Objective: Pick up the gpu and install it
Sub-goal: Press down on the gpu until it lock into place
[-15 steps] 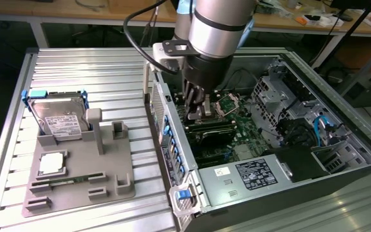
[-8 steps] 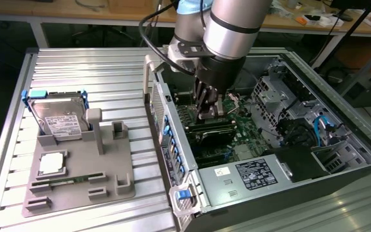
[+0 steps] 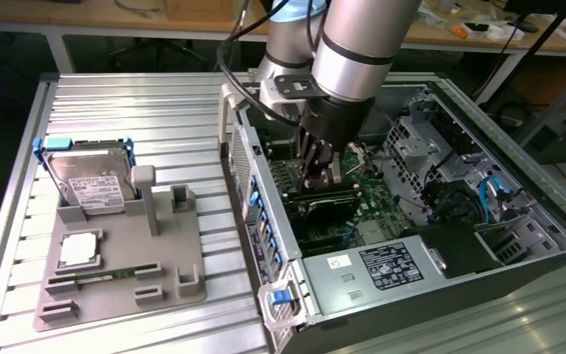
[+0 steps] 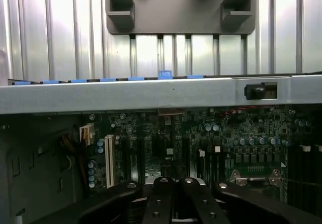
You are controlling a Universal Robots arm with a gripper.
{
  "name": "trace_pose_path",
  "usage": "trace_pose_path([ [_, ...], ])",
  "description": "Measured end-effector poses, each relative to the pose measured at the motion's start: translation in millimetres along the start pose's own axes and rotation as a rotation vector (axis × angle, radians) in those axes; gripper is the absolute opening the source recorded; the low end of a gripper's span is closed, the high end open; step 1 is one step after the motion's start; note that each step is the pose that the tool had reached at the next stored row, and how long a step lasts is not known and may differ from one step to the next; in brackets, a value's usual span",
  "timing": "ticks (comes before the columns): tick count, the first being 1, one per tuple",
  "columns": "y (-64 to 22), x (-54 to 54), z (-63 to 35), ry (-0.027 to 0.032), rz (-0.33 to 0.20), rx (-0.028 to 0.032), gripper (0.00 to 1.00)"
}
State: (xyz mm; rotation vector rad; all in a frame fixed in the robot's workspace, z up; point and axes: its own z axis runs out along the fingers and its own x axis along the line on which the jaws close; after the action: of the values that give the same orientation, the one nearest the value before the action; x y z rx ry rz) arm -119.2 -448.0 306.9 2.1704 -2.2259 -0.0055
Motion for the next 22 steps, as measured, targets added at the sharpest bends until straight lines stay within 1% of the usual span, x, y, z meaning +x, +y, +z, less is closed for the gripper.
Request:
trace_pose_path([
  [2,1.0,-1.8,3.5,0.0000,0.000,0.0000,0.11],
  [4,4.9,-4.7,8.7,-0.0001,0.000,0.0001,0.11],
  [8,12.9,-6.2,17.1,-0.0001,0.001,0.0001,0.11],
  [10,15.1,-6.4,21.3,0.0001,0.001,0.0000,0.11],
  [15,15.8,-6.5,26.3,0.0000,0.001,0.0000,0.11],
  [17,16.1,-6.5,29.5,0.0000,0.001,-0.0001,0.11],
  [20,16.2,-6.5,33.7,0.0020,0.001,-0.0011,0.11],
  [22,16.3,-6.6,37.5,0.0014,0.001,-0.0009,0.11],
])
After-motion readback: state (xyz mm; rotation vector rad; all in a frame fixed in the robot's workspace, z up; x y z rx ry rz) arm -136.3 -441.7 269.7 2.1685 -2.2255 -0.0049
